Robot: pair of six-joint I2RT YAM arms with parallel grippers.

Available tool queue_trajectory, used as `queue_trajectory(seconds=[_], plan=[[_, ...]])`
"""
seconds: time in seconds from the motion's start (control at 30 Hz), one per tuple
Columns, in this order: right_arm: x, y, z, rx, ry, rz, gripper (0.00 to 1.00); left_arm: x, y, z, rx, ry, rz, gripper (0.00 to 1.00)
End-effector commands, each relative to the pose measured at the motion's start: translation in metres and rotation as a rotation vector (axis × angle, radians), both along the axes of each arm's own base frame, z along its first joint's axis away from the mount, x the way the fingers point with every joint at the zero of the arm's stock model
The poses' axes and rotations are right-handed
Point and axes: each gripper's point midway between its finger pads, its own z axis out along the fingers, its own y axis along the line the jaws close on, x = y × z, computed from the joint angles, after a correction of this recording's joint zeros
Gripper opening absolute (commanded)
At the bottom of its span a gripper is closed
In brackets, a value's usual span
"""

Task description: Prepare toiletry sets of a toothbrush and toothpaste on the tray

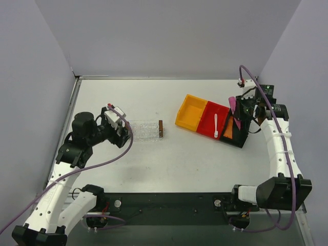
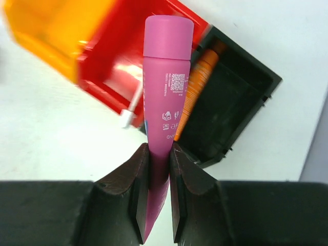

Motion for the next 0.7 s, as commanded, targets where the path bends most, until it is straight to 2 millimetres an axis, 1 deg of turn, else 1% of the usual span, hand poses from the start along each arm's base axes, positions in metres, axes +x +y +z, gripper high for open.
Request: queue_trajectory(seconds=[0.0, 0.03, 0.07, 0.1, 0.13, 0.2, 0.23, 0.27, 0.33, 0.37, 0.43, 0.47, 0.5, 0.57, 0.6, 0.63, 0.67], plan=[[-0.026, 0.056, 0.049, 0.173, -0.057, 0.22, 0.0, -0.005, -0.034, 0.059, -0.13, -0.116, -0.18, 0.91], [-0.03, 0.065, 0.059, 0.193, -0.079, 0.257, 0.0, -0.007, -0.037, 0.068, -0.144, -0.127, -0.198, 0.91], [-0.036, 0.073, 0.062, 0.201, -0.071, 0.28, 0.0, -0.008, -0.04, 0.073, -0.157, -0.132, -0.219, 0.91], [-0.041, 0.086, 0.065, 0.202, -0.069, 0.33, 0.0, -0.007, -0.042, 0.078, -0.167, -0.141, -0.227, 0.91], [-0.045, 0.093, 0.072, 0.194, -0.086, 0.357, 0.0, -0.007, -0.043, 0.087, -0.177, -0.156, -0.227, 0.91], [-0.053, 0.105, 0.077, 0.193, -0.085, 0.404, 0.0, -0.005, -0.046, 0.094, -0.182, -0.17, -0.237, 0.91], [-0.059, 0.117, 0.079, 0.203, -0.082, 0.446, 0.0, -0.005, -0.046, 0.099, -0.187, -0.175, -0.238, 0.91], [-0.063, 0.125, 0.086, 0.224, -0.088, 0.473, 0.0, -0.007, -0.049, 0.107, -0.191, -0.187, -0.248, 0.91], [-0.07, 0.138, 0.092, 0.257, -0.082, 0.52, 0.0, -0.007, -0.05, 0.114, -0.197, -0.192, -0.253, 0.91], [-0.073, 0.145, 0.097, 0.278, -0.083, 0.546, 0.0, -0.009, -0.051, 0.122, -0.2, -0.214, -0.261, 0.91], [-0.078, 0.156, 0.101, 0.304, -0.067, 0.578, 0.0, -0.01, -0.054, 0.128, -0.197, -0.237, -0.272, 0.91], [-0.079, 0.16, 0.106, 0.306, -0.072, 0.591, 0.0, -0.012, -0.055, 0.136, -0.194, -0.258, -0.278, 0.91], [-0.081, 0.165, 0.108, 0.319, -0.065, 0.608, 0.0, -0.014, -0.06, 0.138, -0.188, -0.264, -0.299, 0.9], [-0.085, 0.175, 0.106, 0.336, -0.034, 0.641, 0.0, -0.013, -0.062, 0.141, -0.153, -0.287, -0.3, 0.9], [-0.088, 0.181, 0.11, 0.35, -0.035, 0.666, 0.0, -0.012, -0.065, 0.146, -0.144, -0.301, -0.307, 0.9], [-0.089, 0.185, 0.108, 0.358, -0.016, 0.681, 0.0, -0.014, -0.07, 0.147, -0.126, -0.313, -0.325, 0.9], [-0.091, 0.19, 0.108, 0.363, -0.01, 0.702, 0.0, -0.013, -0.071, 0.146, -0.109, -0.311, -0.315, 0.9]])
